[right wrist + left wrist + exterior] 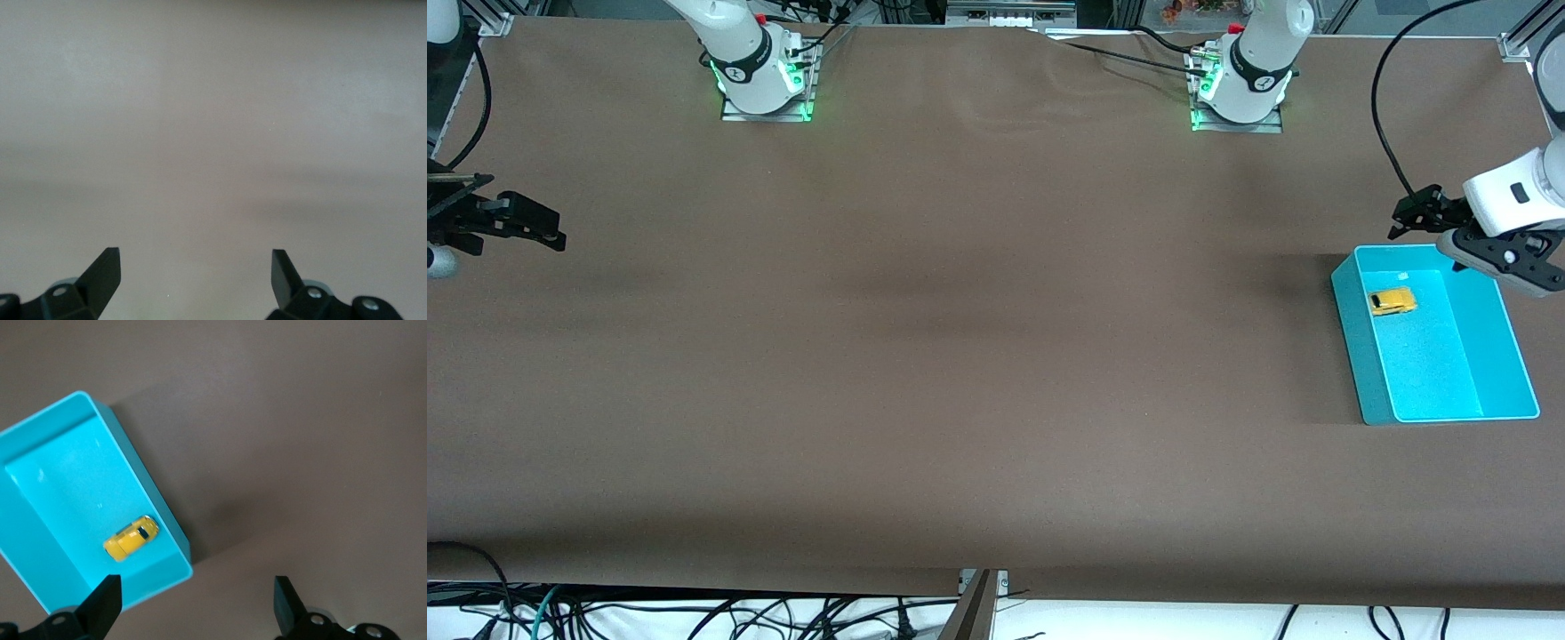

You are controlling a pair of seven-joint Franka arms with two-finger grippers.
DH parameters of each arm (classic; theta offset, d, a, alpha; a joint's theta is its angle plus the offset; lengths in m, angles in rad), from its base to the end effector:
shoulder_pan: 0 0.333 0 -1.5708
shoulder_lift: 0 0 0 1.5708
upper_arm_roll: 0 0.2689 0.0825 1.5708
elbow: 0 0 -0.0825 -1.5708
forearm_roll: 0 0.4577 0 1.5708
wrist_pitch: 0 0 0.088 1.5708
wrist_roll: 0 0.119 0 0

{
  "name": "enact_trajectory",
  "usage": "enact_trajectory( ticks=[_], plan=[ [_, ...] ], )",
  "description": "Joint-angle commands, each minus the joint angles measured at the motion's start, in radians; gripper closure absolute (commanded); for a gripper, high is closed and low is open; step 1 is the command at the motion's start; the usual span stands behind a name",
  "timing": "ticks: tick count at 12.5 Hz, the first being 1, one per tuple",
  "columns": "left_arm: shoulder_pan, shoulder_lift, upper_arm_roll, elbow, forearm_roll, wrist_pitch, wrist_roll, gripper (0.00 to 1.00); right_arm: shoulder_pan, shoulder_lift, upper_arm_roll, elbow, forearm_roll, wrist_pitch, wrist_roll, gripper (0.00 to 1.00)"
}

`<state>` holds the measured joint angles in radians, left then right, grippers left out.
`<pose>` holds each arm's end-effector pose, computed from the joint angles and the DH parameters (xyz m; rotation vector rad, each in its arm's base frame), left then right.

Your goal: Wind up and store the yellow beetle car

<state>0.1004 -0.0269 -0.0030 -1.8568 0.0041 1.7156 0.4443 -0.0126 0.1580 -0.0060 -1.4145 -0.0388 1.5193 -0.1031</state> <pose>0.6097 0.0600 0.4382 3.0633 -0.5380 -0.1732 0.6630 -0.0169 0.5439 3.1013 0.1297 -0.0862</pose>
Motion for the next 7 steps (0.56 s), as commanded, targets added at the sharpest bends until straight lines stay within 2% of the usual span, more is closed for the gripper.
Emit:
enact_trajectory(
  ticks=[1, 3, 7],
  plan=[
    [-0.033, -0.04, 0.006, 0.024, -0.042, -0.073, -0.244, 0.0, -0.007, -0.011, -0.002, -0.011, 0.017, 0.006, -0.003, 0.0],
    [-0.062, -0.079, 0.006, 0.031, -0.044, -0.115, -0.369, 0.0, -0.007, -0.011, -0.002, -0.011, 0.017, 0.006, -0.003, 0.0],
    [-0.122, -0.068, 0.004, 0.117, -0.029, -0.195, -0.486, 0.0, -0.009, -0.011, -0.002, -0.011, 0.017, 0.007, -0.003, 0.0]
  ],
)
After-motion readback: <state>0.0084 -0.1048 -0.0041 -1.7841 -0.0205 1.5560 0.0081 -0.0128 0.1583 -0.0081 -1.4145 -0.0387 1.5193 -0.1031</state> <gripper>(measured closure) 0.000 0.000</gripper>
